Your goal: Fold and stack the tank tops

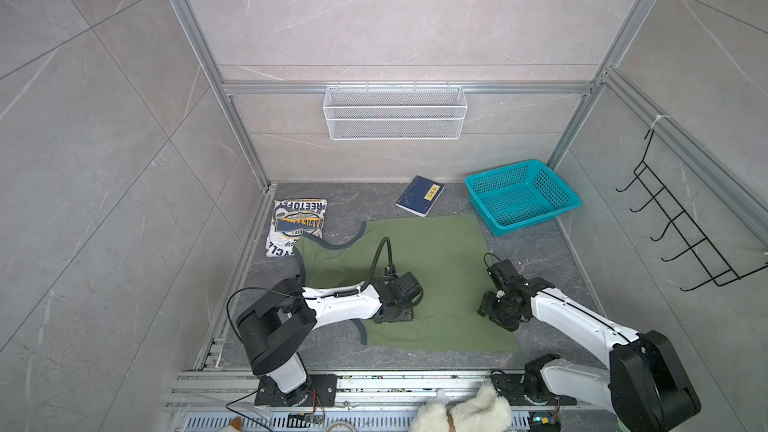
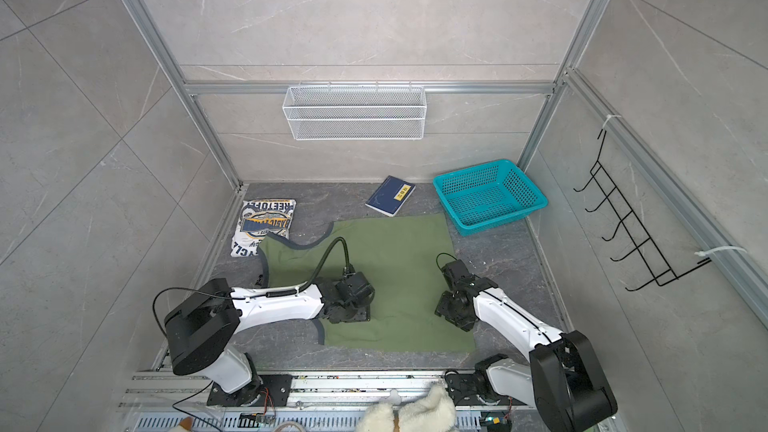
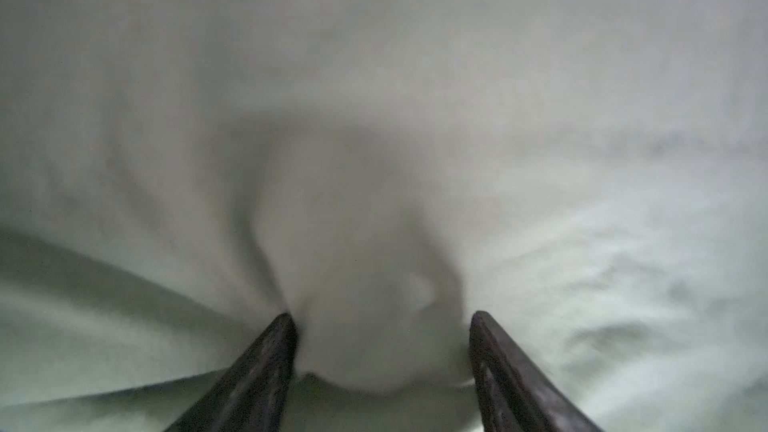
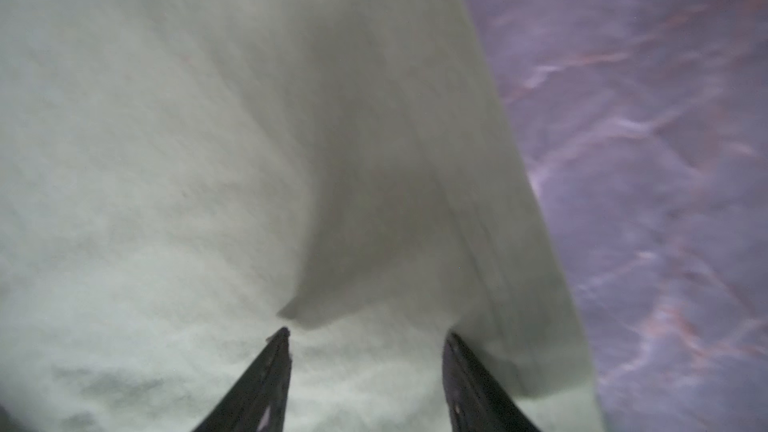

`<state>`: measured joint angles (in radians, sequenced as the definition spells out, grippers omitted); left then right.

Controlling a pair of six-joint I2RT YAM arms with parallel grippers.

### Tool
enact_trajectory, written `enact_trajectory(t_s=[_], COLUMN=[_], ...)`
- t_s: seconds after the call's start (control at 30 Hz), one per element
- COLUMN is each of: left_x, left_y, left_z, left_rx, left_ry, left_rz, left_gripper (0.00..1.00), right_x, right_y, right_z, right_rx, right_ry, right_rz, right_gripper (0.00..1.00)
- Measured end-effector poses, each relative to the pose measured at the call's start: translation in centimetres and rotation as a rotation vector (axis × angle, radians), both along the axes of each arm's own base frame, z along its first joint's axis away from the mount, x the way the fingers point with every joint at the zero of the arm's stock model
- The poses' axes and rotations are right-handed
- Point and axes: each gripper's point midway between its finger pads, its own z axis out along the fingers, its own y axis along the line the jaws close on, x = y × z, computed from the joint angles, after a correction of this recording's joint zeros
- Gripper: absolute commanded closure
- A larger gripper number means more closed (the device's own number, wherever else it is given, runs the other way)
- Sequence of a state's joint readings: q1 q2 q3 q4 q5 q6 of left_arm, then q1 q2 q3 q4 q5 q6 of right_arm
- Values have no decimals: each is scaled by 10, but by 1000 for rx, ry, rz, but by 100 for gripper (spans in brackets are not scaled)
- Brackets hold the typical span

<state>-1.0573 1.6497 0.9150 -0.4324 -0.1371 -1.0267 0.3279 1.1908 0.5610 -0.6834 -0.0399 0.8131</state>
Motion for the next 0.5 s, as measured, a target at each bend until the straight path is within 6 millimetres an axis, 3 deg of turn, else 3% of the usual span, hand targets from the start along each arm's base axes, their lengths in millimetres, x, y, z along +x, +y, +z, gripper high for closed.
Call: enact_trajectory(t_s=[0.17, 0.3, 0.4, 0.5], left_x=[-19, -16, 10, 45], left_y=[-16, -8, 12, 44], left_z=[3, 16, 43, 72], left_rx=[-20, -22, -47, -63], left_ry=[12, 0, -53, -125], left_rz=[-32, -26, 33, 131], left_gripper=[22, 20, 19, 19], right_x=[-4, 3, 22, 39], right_y=[-17, -18, -11, 0], right_z=[13, 28, 48, 63], right_rx=[-30, -30, -5, 34], right_ry=[-35, -85, -149, -206], right_rz=[-64, -62, -34, 8], right_gripper=[38, 38, 38, 38])
